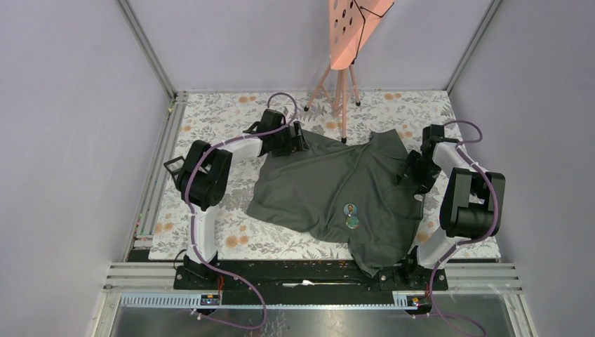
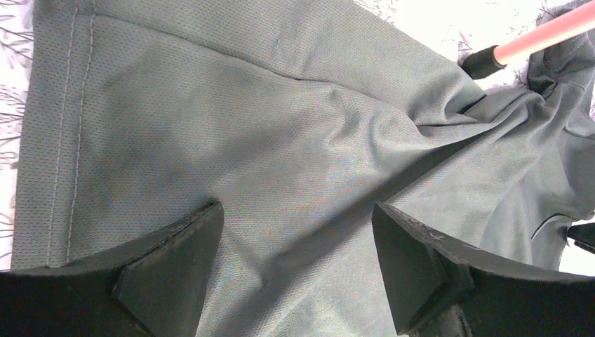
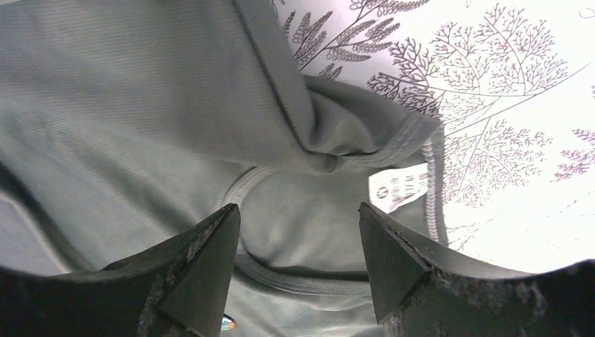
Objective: Pin the brooch onto the clothing
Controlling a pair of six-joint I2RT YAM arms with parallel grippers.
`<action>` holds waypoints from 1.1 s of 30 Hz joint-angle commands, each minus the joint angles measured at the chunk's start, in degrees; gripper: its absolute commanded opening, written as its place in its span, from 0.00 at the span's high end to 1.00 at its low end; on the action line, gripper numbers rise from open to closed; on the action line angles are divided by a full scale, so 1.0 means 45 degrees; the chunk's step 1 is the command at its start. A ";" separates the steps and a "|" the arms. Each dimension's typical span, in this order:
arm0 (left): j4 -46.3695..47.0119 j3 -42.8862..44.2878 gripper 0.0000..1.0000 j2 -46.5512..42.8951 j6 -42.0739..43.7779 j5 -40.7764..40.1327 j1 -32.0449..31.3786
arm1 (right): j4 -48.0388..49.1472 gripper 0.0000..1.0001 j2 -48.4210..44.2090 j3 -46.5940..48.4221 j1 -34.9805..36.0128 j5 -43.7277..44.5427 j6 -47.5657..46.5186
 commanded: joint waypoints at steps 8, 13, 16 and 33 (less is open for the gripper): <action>0.0062 0.0064 0.05 -0.0448 0.0864 -0.0284 0.0418 | -0.0074 0.30 -0.0086 0.0761 -0.0267 -0.0399 -0.0732; 0.0715 -0.0486 0.01 -0.2723 0.1040 -0.0656 0.0398 | -0.0176 0.26 -0.1595 0.0677 -0.0267 -0.0496 -0.1192; 0.0585 -0.1031 0.01 -0.4604 0.1156 -0.1619 0.0398 | -0.0191 0.26 -0.2949 0.0496 -0.0267 -0.0690 -0.1406; -0.2014 -0.4722 0.01 -1.6692 0.3624 -0.8524 0.0399 | 0.4312 0.24 -1.3507 -0.3323 -0.0252 -0.2111 -0.2565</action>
